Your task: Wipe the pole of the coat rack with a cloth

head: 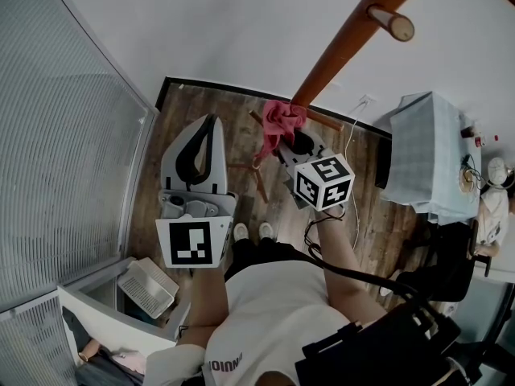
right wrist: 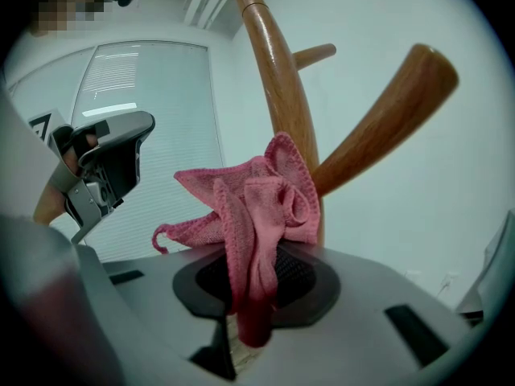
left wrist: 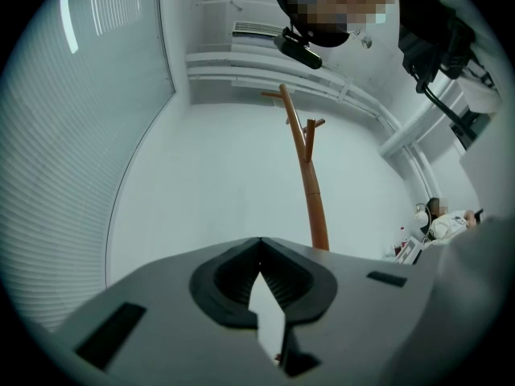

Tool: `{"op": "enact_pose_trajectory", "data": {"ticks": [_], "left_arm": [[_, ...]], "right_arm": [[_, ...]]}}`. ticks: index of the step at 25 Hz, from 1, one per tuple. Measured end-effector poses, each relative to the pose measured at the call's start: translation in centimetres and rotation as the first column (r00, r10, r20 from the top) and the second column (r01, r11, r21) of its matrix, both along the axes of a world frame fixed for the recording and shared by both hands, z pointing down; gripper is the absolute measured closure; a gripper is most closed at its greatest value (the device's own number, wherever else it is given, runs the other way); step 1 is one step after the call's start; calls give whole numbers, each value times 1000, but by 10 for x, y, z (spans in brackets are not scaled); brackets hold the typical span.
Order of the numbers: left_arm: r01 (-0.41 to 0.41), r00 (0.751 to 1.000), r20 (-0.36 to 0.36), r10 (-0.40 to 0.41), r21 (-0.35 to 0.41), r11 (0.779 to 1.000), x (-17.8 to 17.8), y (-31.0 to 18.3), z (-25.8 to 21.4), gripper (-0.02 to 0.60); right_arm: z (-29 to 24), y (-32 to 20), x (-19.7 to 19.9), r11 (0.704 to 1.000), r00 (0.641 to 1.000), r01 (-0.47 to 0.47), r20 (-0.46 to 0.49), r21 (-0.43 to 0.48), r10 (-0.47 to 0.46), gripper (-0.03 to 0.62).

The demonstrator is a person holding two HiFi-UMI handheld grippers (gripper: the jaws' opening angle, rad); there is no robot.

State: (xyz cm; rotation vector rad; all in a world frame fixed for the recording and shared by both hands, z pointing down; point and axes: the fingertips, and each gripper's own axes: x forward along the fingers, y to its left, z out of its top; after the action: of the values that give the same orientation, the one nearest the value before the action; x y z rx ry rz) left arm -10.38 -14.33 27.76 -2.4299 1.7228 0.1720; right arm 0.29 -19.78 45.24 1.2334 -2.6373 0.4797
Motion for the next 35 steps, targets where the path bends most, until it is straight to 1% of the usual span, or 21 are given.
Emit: {"op": "enact_pose_trajectory", "data": {"ticks": [17,26,31,35], "left_arm": [[-13,1000,-3,13,-7,1000,1,4,3,568],[-16,1000,-6,16,4,1000,0,10,1,568],[-8,1000,-8,8,4,1000,-6,15,2,569],[-6,1000,-6,6,6,1000,-6,18,1,569]], "right_arm": [[-8,15,-9,999,999,41,-4,19,-41,500],[-13,26,-17,997,997,73,-9,33,-73,500],[-15,36,-27,994,994,106,-12,39,-106,500],[-15,46,-36,987,987,158,-23,36,-157,500]]}}
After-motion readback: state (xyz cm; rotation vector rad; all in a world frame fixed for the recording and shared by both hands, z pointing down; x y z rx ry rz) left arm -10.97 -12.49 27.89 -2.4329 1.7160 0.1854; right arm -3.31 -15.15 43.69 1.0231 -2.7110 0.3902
